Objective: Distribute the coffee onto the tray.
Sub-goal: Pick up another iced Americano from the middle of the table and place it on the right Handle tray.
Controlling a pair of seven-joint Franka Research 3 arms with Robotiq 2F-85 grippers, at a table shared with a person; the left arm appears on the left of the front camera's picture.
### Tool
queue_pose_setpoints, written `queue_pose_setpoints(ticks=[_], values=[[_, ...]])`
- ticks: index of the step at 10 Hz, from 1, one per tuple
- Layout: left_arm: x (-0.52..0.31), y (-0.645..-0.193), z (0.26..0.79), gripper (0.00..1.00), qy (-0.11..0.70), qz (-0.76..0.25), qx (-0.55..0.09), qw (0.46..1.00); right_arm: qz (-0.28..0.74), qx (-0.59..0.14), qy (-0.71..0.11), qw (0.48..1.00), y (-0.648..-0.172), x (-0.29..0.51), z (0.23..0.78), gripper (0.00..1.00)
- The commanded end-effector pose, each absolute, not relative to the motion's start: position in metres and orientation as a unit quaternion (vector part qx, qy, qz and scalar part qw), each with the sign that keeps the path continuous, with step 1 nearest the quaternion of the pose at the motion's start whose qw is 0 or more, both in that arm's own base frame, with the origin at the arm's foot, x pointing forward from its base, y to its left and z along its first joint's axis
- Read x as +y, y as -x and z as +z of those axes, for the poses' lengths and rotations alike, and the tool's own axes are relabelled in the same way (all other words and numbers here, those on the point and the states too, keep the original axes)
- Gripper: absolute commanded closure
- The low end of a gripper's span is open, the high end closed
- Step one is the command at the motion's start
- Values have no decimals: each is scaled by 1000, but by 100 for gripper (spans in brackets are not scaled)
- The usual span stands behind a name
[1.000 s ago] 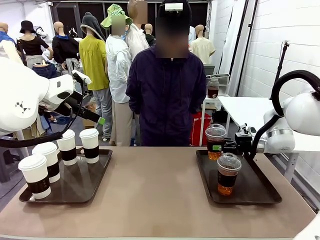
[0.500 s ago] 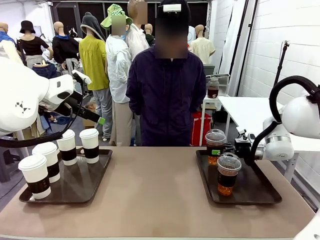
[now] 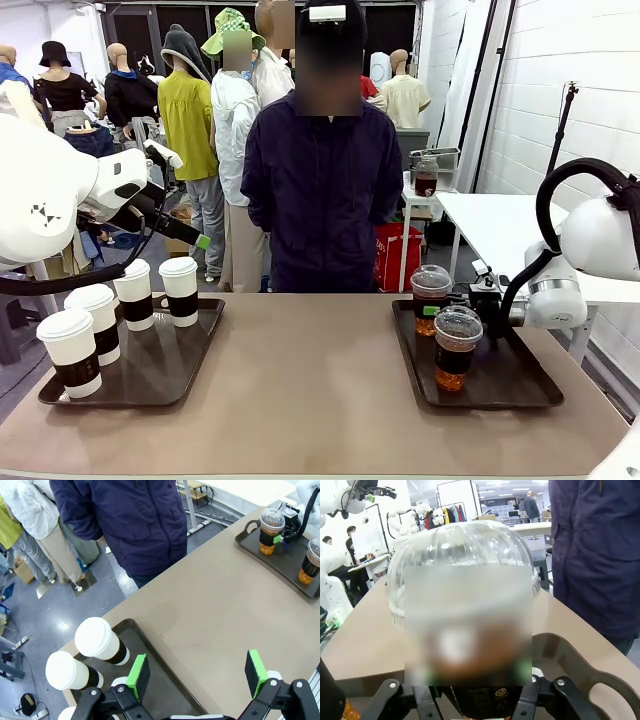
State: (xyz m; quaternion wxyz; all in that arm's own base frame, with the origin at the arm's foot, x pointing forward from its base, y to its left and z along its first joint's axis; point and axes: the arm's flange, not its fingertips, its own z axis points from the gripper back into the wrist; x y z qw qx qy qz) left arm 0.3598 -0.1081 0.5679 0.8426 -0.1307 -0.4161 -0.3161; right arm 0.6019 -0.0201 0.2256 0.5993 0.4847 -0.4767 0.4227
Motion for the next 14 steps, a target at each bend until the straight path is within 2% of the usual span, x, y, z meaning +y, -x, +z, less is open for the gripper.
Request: queue_pose_setpoints(ticks=[1,4,6,14], values=[[-107,-361,567,0,133,-316,-416,842,426,-493,-482,586,-606,-20,224,40],[-107,-361,567,0,133,-316,-416,842,425,-480,-486,594,-604,-21,217,40],[-107,-361,567,0,133,-316,-416,842,421,-467,-485,608,-603,-24,226,0],[-107,-361,567,0,133,-316,-416,842,406,-457,-466,640,-587,-60,242,0]])
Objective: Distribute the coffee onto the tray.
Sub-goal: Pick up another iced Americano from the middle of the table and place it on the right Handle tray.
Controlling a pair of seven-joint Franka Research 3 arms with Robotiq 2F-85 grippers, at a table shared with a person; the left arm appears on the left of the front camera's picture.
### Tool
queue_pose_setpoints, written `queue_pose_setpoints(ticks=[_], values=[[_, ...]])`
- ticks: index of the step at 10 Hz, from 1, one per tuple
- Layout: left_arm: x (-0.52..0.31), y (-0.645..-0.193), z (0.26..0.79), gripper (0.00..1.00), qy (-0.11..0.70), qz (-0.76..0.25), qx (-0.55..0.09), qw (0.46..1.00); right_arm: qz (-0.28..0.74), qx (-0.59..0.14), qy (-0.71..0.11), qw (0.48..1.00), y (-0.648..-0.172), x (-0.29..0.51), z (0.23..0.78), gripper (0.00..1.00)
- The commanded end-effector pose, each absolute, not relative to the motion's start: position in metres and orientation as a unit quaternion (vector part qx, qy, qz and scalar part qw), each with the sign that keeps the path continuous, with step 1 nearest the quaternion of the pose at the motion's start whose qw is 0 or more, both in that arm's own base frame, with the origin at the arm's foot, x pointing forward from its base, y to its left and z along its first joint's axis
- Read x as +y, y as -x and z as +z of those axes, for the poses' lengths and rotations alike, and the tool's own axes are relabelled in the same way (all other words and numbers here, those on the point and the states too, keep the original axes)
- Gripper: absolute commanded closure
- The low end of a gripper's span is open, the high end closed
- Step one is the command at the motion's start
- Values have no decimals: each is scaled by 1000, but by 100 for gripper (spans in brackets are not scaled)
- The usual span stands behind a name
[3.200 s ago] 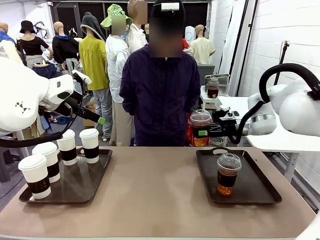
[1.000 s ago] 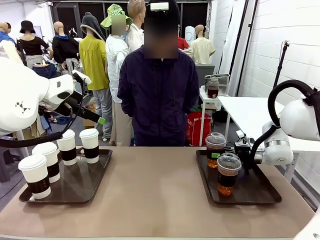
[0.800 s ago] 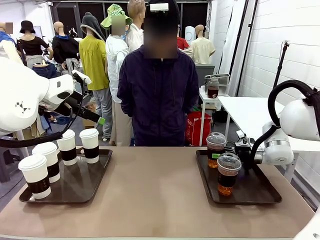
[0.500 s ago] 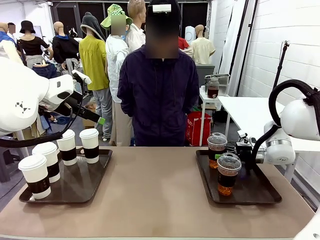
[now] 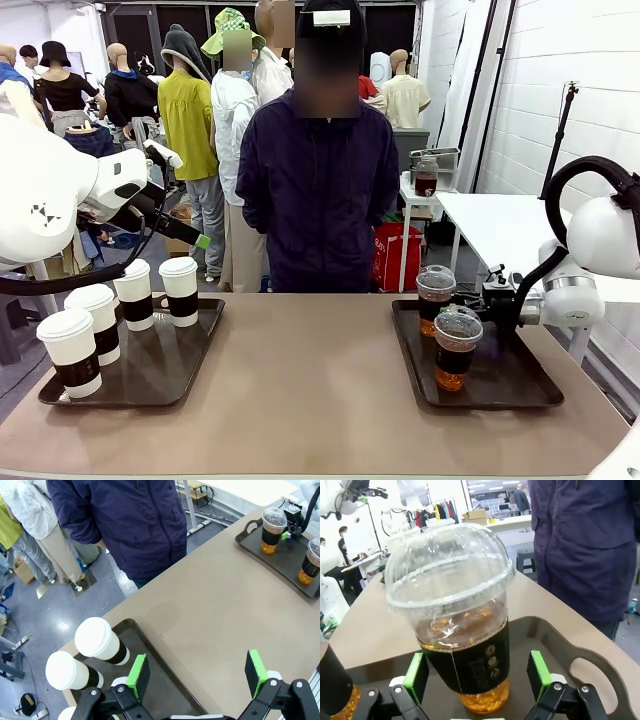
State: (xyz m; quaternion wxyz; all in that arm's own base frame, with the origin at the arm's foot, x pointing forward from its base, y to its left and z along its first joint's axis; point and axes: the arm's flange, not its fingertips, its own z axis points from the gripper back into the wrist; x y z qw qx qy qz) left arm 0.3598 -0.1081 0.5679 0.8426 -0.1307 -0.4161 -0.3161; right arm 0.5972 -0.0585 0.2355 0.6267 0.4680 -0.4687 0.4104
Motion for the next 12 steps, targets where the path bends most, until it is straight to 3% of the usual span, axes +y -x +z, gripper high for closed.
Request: queue_pose_setpoints(ticks=[1,5,6,12], values=[[-107,-361,567,0,133,-316,-416,842,404,-457,-463,643,-583,-65,243,0],[-107,-361,567,0,133,-316,-416,842,397,-435,-459,665,-568,-79,246,0],[-107,-361,567,0,133,-316,-416,842,403,-460,-462,642,-582,-78,242,0],[-107,-361,567,0,133,-316,-416,842,403,-460,-462,642,-582,-78,242,0]])
